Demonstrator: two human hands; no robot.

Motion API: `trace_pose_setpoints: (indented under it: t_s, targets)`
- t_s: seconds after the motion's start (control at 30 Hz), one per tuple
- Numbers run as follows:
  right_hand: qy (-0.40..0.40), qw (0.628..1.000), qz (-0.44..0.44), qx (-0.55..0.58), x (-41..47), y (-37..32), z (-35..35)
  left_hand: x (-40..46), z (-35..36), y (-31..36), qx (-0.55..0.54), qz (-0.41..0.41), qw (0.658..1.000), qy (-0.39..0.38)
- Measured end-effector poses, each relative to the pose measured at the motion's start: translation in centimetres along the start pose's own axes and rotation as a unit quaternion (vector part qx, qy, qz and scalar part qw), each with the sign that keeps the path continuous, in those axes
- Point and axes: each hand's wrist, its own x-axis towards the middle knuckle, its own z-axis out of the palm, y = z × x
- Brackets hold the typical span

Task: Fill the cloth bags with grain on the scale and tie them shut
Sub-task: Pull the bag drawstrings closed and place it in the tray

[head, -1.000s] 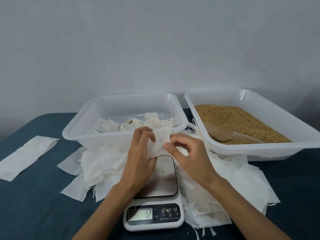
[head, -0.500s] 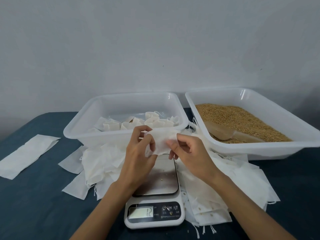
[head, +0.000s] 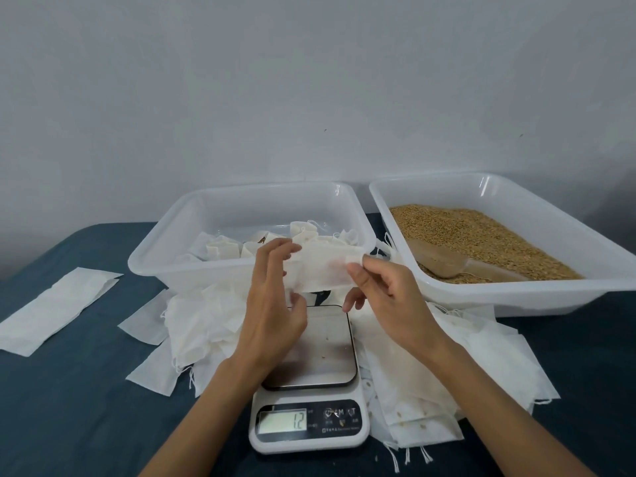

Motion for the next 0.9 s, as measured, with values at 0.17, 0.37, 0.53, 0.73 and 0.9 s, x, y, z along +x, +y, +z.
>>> trace_pose_setpoints:
  t_s: [0.17,0.37,0.53,0.73,0.9]
  targets:
    - [-0.065,0.996,-0.02,-0.065,-0.5,0.1,0.3,-0.7,0.4,0.8,0.048,0.014,0.994,-0.096]
    - [-0.119,0.977,-0.083,-0.156,-1.2,-0.7,1.2,-0.2,0.4,1.8,0.135,0.094,0.985,-0.047]
    - [-0.072,0.992,-0.072,-0.077,-1.3,-3.1,0.3,-0.4,0.4,3.1,-0.032,-0.027,0.997,-0.071]
    - [0.125,0.988,-0.061,-0.063,1.4,-3.7,-5.8,0.1,-0.7,3.7,-0.28,-0.193,0.937,-0.085]
    - [0.109,0.935,0.1,-0.322,4.3,-0.3,-14.6,-0.1,-0.7,3.6,-0.345,-0.22,0.9,-0.149]
